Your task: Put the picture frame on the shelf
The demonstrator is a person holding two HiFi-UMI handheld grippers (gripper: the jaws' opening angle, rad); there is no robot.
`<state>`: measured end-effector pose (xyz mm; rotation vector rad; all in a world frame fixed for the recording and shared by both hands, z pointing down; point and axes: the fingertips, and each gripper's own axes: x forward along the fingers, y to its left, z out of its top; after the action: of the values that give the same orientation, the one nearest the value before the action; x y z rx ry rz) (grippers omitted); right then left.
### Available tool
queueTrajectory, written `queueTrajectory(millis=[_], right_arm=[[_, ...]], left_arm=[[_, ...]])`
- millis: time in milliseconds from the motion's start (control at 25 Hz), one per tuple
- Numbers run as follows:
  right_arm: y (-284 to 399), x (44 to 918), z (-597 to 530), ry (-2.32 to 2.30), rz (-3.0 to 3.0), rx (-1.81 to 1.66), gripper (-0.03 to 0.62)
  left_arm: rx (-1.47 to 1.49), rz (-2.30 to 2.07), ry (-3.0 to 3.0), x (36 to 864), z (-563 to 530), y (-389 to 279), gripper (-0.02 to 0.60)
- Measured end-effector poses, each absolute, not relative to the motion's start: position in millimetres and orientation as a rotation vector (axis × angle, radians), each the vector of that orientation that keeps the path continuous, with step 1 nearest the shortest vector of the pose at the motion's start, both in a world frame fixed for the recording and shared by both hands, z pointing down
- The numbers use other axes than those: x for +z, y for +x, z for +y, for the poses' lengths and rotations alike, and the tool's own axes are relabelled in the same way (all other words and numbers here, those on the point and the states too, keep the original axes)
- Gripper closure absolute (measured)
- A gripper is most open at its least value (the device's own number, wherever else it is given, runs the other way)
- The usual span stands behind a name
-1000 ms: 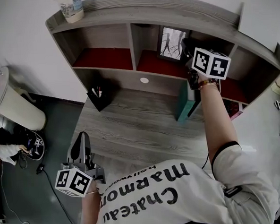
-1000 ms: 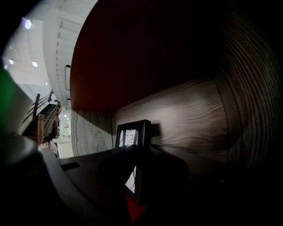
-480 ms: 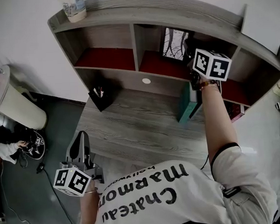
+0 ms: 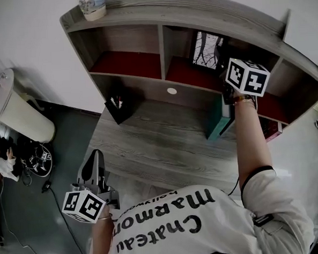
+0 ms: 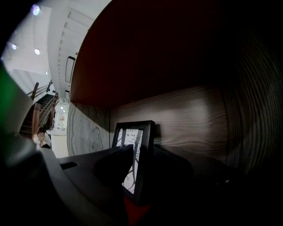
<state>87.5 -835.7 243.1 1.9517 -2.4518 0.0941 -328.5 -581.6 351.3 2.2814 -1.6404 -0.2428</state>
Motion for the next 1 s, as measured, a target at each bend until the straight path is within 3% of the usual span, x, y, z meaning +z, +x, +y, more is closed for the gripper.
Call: queueTrajectory(millis=[480, 720, 1000], right_arm=[[77.4, 230.6, -791.4, 1.999, -2.556, 0.101, 0.420], [57.7, 241.4, -739.6, 1.987, -2.617, 0.186, 0.507], [21.2, 273.6, -681.8, 1.938, -2.664, 0.357, 0.553]], left_arm=[[-0.170, -1.551, 2.342, 353.8, -575.0, -321.1, 0.563], [-0.156, -1.462, 2.435, 335.9, -566.3, -314.7, 0.563], [-0.170, -1.341, 2.528, 321.6, -550.5, -311.6, 0.563]])
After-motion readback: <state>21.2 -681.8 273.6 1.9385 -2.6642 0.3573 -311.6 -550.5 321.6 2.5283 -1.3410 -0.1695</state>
